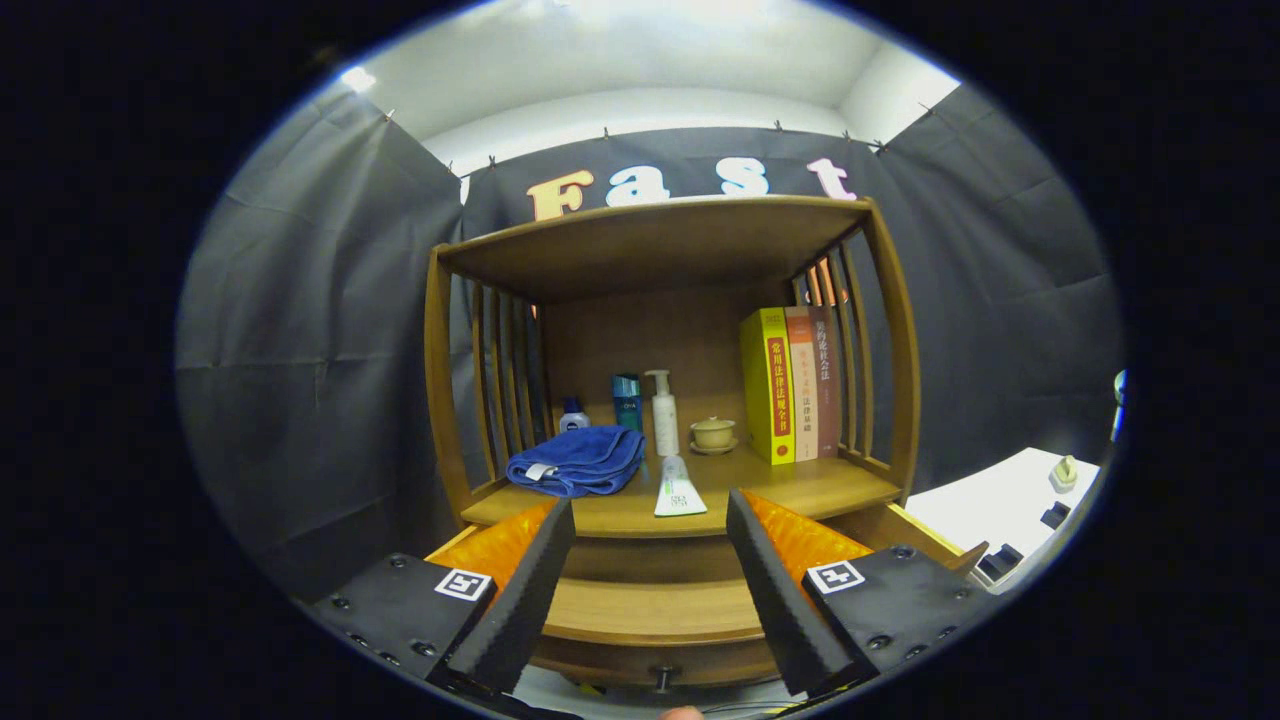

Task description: Pull open the drawer, take out the items inside it, and place them on the countertop above the cabinet.

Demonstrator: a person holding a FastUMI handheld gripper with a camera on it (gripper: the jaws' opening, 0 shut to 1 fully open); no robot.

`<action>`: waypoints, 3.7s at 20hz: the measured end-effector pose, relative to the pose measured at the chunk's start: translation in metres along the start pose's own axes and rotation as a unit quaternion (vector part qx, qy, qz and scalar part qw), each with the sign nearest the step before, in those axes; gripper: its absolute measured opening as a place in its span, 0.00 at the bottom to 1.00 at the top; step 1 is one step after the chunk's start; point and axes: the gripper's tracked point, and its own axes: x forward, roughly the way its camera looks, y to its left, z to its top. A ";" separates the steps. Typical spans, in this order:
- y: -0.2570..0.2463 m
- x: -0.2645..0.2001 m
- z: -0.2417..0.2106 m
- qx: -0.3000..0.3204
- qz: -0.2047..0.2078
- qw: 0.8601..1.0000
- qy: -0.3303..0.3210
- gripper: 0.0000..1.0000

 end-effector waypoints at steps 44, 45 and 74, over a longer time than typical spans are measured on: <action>-0.013 -0.004 -0.193 -0.005 -0.047 0.998 0.041 0.99; -0.013 0.000 -0.193 -0.004 -0.046 0.998 0.044 0.98; -0.031 0.144 -0.196 -0.033 -0.046 0.996 0.065 0.98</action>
